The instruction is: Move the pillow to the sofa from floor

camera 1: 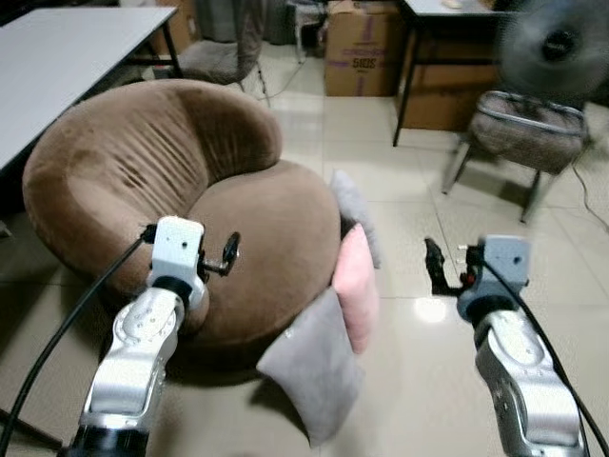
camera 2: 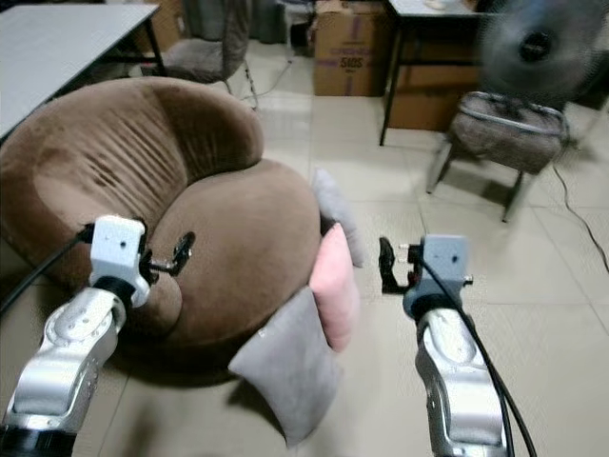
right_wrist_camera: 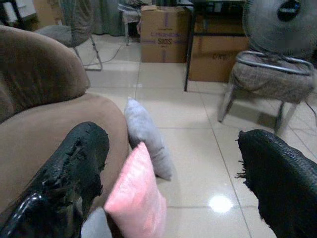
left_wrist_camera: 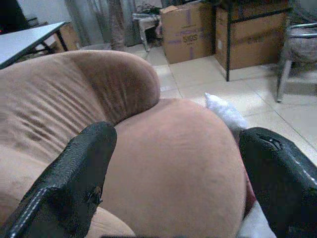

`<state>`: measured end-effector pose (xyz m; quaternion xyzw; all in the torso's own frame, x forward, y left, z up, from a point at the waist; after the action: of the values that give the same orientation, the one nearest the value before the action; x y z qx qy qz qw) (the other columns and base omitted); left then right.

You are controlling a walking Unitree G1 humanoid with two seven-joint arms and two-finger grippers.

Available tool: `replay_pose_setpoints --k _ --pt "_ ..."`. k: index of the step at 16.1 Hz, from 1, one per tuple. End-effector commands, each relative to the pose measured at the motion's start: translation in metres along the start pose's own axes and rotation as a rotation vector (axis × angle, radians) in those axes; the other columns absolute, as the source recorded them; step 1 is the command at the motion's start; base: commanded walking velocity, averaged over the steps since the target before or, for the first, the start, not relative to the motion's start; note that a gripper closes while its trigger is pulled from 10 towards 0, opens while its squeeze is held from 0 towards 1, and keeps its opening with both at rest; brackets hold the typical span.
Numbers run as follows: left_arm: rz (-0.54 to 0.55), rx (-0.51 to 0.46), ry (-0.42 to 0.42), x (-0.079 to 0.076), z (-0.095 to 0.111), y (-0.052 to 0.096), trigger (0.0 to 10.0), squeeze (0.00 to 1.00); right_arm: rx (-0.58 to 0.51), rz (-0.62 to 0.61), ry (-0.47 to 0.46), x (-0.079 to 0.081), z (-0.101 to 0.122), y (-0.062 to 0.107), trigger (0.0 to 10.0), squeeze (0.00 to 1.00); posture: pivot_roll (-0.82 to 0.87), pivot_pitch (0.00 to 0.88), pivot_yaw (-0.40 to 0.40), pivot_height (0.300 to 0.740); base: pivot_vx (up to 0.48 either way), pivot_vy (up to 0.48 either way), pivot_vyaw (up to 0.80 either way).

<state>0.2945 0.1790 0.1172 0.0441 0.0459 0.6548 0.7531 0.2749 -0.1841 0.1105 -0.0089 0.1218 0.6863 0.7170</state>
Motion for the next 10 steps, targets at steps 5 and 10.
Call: replay_pose_setpoints --k 5,10 --pt "-0.022 0.018 -0.022 0.0006 -0.0023 0.0018 10.0 0.0 -0.022 0.007 -0.02 0.0031 0.003 0.0032 10.0 0.0 0.02 0.0 0.031 0.74 0.219 0.0 -0.6" --pt "-0.046 0.038 -0.035 -0.0026 -0.0065 0.0035 10.0 0.0 -0.02 0.015 -0.038 0.0053 0.0023 0.0032 10.0 0.0 0.02 0.0 0.035 0.74 0.0 0.0 0.0"
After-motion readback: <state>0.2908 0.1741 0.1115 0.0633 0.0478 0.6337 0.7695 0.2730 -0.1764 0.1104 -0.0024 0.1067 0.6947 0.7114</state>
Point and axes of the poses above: a point about 5 cm out from each wrist's last joint towards the gripper, its own y axis pointing back from the gripper into the wrist, its own z axis along the axis of the wrist's last joint, x = y × z, the point moved 2 cm from there along -y, pointing out of the wrist towards the gripper, and after that the axes turned 11 degrees about y, right-handed, at the moved point
